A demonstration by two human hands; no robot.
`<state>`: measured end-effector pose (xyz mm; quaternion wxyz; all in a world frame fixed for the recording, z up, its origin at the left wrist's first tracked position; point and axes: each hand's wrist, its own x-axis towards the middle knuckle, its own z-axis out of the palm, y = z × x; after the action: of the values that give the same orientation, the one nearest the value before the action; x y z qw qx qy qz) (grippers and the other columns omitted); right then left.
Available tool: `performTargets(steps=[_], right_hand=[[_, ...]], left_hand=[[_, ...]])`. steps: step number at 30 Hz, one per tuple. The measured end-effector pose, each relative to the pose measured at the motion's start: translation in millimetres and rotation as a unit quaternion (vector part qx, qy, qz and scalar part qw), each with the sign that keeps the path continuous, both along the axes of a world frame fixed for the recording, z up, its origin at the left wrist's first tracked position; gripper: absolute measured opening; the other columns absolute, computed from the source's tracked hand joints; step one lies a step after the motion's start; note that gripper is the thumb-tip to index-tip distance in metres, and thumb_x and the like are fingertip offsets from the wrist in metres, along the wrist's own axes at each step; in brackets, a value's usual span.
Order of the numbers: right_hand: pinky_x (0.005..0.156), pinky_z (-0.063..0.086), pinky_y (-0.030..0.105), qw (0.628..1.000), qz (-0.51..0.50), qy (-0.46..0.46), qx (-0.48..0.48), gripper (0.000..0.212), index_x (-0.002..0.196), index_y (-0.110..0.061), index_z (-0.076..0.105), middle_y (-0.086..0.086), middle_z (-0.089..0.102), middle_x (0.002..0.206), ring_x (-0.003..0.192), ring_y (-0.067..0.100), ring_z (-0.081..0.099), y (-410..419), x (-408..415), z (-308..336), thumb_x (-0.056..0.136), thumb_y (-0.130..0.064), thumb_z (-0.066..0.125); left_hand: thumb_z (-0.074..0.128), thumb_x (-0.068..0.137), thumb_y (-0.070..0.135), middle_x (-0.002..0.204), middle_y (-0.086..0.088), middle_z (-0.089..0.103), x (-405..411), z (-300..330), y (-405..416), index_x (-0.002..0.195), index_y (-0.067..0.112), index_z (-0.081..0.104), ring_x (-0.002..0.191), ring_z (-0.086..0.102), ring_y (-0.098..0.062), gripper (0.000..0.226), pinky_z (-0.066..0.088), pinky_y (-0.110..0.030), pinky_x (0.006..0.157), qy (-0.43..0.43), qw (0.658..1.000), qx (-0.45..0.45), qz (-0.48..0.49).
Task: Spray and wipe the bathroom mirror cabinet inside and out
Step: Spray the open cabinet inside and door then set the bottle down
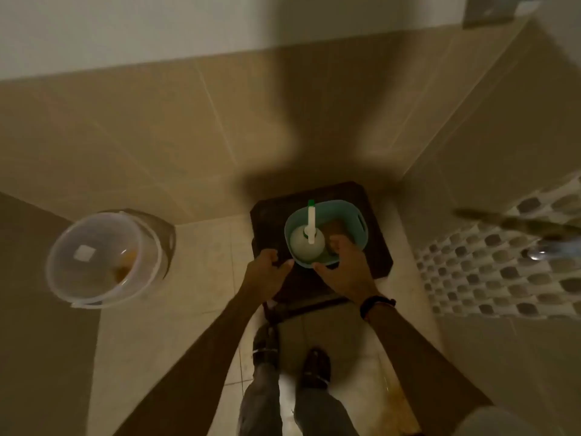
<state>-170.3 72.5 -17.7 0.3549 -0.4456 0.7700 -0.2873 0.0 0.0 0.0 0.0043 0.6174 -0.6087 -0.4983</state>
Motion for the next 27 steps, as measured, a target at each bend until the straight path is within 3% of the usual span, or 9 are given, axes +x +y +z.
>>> performTargets(steps=[4, 7, 10, 14, 16, 18, 22, 27], right_hand=[[0.11, 0.04, 0.042, 1.0, 0.004, -0.027, -0.009, 0.089, 0.146, -0.016, 0.034, 0.004, 0.044, 0.143, 0.134, 0.022, 0.041, -28, 5, -37, 0.074, -0.029, 0.083], [0.111, 0.039, 0.045, 0.997, -0.038, -0.043, -0.044, 0.094, 0.149, -0.018, 0.03, 0.003, 0.043, 0.146, 0.136, 0.019, 0.04, -47, 12, -62, 0.073, -0.025, 0.083], [0.111, 0.041, 0.035, 0.992, -0.087, -0.047, -0.075, 0.09, 0.148, -0.02, 0.034, -0.003, 0.049, 0.141, 0.13, 0.01, 0.046, -62, 20, -71, 0.072, -0.026, 0.083], [0.101, 0.041, 0.011, 0.984, -0.119, -0.04, -0.128, 0.079, 0.143, -0.014, 0.043, -0.003, 0.059, 0.132, 0.119, 0.002, 0.053, -78, 26, -76, 0.076, -0.032, 0.082], [0.094, 0.044, 0.01, 0.98, -0.133, -0.029, -0.143, 0.072, 0.14, -0.013, 0.047, -0.003, 0.064, 0.121, 0.107, -0.003, 0.057, -85, 28, -76, 0.078, -0.03, 0.081], [0.087, 0.05, 0.016, 0.978, -0.142, -0.013, -0.152, 0.059, 0.131, -0.008, 0.054, -0.005, 0.066, 0.105, 0.092, -0.006, 0.058, -91, 28, -77, 0.081, -0.025, 0.079], [0.078, 0.047, 0.009, 0.98, -0.134, 0.012, -0.148, 0.043, 0.122, -0.001, 0.058, 0.002, 0.066, 0.093, 0.08, 0.002, 0.057, -99, 25, -75, 0.083, -0.009, 0.074], [0.085, 0.049, 0.034, 0.975, -0.116, 0.076, -0.176, 0.039, 0.115, -0.001, 0.06, 0.013, 0.061, 0.104, 0.093, 0.027, 0.059, -106, 22, -63, 0.079, -0.004, 0.072]], left_hand=[[0.056, 0.097, 0.035, 0.136, -0.006, 0.055, -11, -43, -32, 0.139, 0.01, 0.043, 0.121, 0.053, -0.021, 0.051, 0.037, -0.021, 0.088, -0.001, 1.0, 0.0, 0.009], [0.057, 0.096, 0.03, 0.135, -0.004, 0.056, -17, -69, -44, 0.14, 0.011, 0.043, 0.121, 0.053, -0.019, 0.049, 0.036, -0.021, 0.089, 0.013, 0.999, 0.021, 0.019], [0.059, 0.095, 0.027, 0.133, -0.002, 0.059, -19, -85, -50, 0.138, 0.013, 0.045, 0.116, 0.056, -0.016, 0.047, 0.04, -0.022, 0.09, 0.023, 0.999, 0.033, 0.011], [0.061, 0.094, 0.025, 0.126, 0.001, 0.063, -20, -97, -53, 0.13, 0.015, 0.051, 0.099, 0.054, -0.005, 0.038, 0.039, -0.013, 0.078, 0.034, 0.999, 0.034, -0.015], [0.062, 0.094, 0.023, 0.124, 0.001, 0.064, -21, -102, -57, 0.129, 0.015, 0.053, 0.097, 0.054, -0.004, 0.037, 0.039, -0.01, 0.074, 0.031, 0.999, 0.032, -0.019], [0.062, 0.094, 0.021, 0.123, 0.001, 0.064, -21, -104, -60, 0.128, 0.015, 0.053, 0.097, 0.054, -0.005, 0.036, 0.042, -0.014, 0.078, 0.025, 0.999, 0.032, -0.022], [0.062, 0.093, 0.02, 0.121, 0.001, 0.065, -20, -103, -65, 0.127, 0.014, 0.054, 0.097, 0.057, -0.007, 0.036, 0.047, -0.024, 0.085, 0.023, 0.999, 0.039, -0.025], [0.062, 0.093, 0.019, 0.118, 0.0, 0.066, -19, -97, -67, 0.125, 0.013, 0.056, 0.095, 0.059, -0.009, 0.033, 0.049, -0.025, 0.085, 0.024, 0.998, 0.049, -0.029]])
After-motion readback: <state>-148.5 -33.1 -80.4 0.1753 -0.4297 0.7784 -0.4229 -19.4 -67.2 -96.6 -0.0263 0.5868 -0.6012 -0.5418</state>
